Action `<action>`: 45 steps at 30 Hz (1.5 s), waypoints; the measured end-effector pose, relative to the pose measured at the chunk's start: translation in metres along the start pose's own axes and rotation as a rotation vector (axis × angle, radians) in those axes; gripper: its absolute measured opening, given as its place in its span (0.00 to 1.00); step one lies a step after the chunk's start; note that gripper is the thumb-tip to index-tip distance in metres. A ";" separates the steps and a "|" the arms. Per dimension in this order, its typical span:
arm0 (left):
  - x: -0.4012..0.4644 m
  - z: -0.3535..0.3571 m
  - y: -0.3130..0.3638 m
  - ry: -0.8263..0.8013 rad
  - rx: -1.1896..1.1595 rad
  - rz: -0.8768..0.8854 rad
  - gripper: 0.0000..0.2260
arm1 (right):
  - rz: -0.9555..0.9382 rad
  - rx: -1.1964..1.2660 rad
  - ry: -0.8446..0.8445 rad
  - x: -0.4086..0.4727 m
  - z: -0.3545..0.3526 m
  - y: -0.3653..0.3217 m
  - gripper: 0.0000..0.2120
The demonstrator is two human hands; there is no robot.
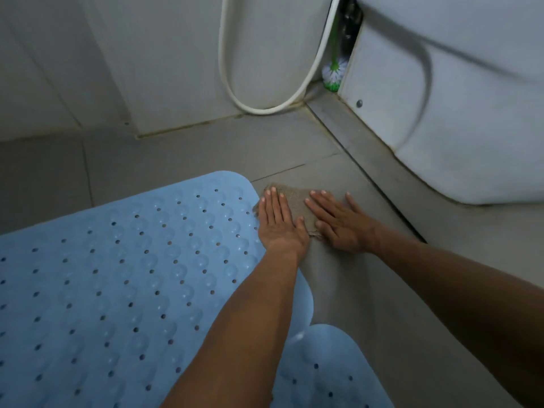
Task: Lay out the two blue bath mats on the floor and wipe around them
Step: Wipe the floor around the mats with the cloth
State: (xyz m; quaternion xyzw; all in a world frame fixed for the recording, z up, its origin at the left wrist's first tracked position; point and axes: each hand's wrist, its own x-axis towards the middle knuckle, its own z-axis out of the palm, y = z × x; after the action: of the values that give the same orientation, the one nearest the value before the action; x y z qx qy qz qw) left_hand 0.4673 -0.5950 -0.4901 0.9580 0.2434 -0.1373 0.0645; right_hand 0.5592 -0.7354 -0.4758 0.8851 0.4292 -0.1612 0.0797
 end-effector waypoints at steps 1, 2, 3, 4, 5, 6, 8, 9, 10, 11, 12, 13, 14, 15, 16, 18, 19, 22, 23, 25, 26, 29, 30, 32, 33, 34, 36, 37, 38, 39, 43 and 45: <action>-0.008 0.002 0.004 -0.006 -0.003 0.006 0.29 | 0.012 -0.003 -0.003 -0.008 0.003 -0.002 0.36; -0.016 0.004 0.006 -0.010 0.002 0.012 0.29 | 0.023 -0.009 -0.004 -0.016 0.006 -0.005 0.35; -0.023 0.006 0.008 -0.009 0.011 0.019 0.29 | 0.034 -0.013 -0.006 -0.024 0.009 -0.006 0.33; -0.030 0.009 0.008 -0.006 0.013 0.029 0.29 | 0.046 -0.019 -0.016 -0.030 0.013 -0.008 0.30; -0.037 0.011 0.008 -0.006 0.004 0.040 0.29 | 0.056 -0.019 -0.031 -0.036 0.014 -0.009 0.29; -0.043 0.013 0.008 -0.009 -0.007 0.051 0.30 | 0.068 -0.016 -0.053 -0.042 0.014 -0.011 0.28; -0.051 0.015 0.008 -0.010 -0.008 0.062 0.30 | 0.091 -0.013 -0.081 -0.048 0.015 -0.015 0.28; -0.052 0.015 0.009 -0.010 -0.002 0.060 0.30 | 0.098 -0.022 -0.090 -0.049 0.015 -0.018 0.28; -0.054 0.016 0.009 -0.015 -0.006 0.056 0.30 | 0.104 -0.029 -0.102 -0.051 0.014 -0.020 0.28; -0.056 0.016 0.010 -0.025 -0.015 0.057 0.30 | 0.107 -0.028 -0.115 -0.054 0.013 -0.023 0.28; -0.058 0.018 0.010 -0.026 -0.023 0.066 0.30 | 0.109 -0.023 -0.119 -0.058 0.014 -0.024 0.28; -0.061 0.020 0.010 -0.018 -0.024 0.081 0.30 | 0.107 -0.017 -0.109 -0.064 0.017 -0.025 0.28; -0.063 0.023 0.009 -0.007 -0.022 0.103 0.30 | 0.099 -0.010 -0.085 -0.070 0.021 -0.025 0.28; -0.065 0.025 0.008 0.002 -0.028 0.127 0.30 | 0.085 0.003 -0.052 -0.075 0.026 -0.024 0.29; -0.067 0.027 0.007 0.006 -0.040 0.147 0.30 | 0.068 0.023 -0.021 -0.081 0.031 -0.022 0.30; -0.073 0.031 0.008 0.001 -0.050 0.175 0.30 | 0.041 0.059 0.037 -0.092 0.043 -0.018 0.34; -0.078 0.032 0.010 -0.001 -0.044 0.183 0.30 | 0.031 0.067 0.064 -0.097 0.049 -0.017 0.35; -0.095 0.037 0.024 -0.014 -0.038 0.204 0.30 | 0.023 0.105 0.109 -0.119 0.061 -0.010 0.36; -0.102 0.038 0.029 -0.019 -0.035 0.211 0.30 | 0.019 0.109 0.112 -0.128 0.064 -0.007 0.34; -0.117 0.041 0.042 -0.038 -0.039 0.222 0.30 | 0.014 0.118 0.105 -0.148 0.071 0.001 0.34; -0.126 0.043 0.050 -0.049 -0.037 0.223 0.31 | 0.015 0.116 0.108 -0.160 0.075 0.005 0.35; -0.157 0.050 0.082 -0.070 0.016 0.212 0.31 | 0.023 0.102 0.113 -0.201 0.090 0.018 0.35; -0.170 0.052 0.094 -0.072 0.034 0.200 0.30 | 0.025 0.105 0.108 -0.216 0.095 0.023 0.34; -0.198 0.061 0.115 -0.068 0.051 0.184 0.30 | 0.035 0.090 0.116 -0.246 0.107 0.030 0.33; -0.210 0.067 0.125 -0.069 0.046 0.184 0.30 | 0.040 0.080 0.119 -0.261 0.112 0.033 0.32; -0.223 0.072 0.133 -0.072 0.043 0.187 0.30 | 0.047 0.081 0.117 -0.275 0.118 0.036 0.30; -0.245 0.083 0.146 -0.063 0.048 0.191 0.31 | 0.059 0.107 0.120 -0.300 0.129 0.039 0.28; -0.255 0.088 0.151 -0.058 0.045 0.197 0.31 | 0.062 0.114 0.127 -0.312 0.134 0.040 0.28; -0.264 0.092 0.156 -0.058 0.040 0.205 0.31 | 0.064 0.115 0.130 -0.324 0.138 0.040 0.28; -0.273 0.096 0.160 -0.060 0.037 0.212 0.31 | 0.065 0.113 0.128 -0.335 0.142 0.040 0.28; -0.310 0.107 0.172 -0.070 0.046 0.228 0.31 | 0.061 0.119 0.111 -0.376 0.157 0.039 0.28; -0.330 0.112 0.178 -0.081 0.039 0.224 0.31 | 0.049 0.113 0.095 -0.394 0.163 0.038 0.28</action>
State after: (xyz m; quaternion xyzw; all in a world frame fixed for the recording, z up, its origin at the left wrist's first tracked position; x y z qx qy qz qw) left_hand 0.2491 -0.9199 -0.4901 0.9739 0.1293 -0.1724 0.0707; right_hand 0.3252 -1.0932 -0.4889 0.9050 0.4010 -0.1412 0.0129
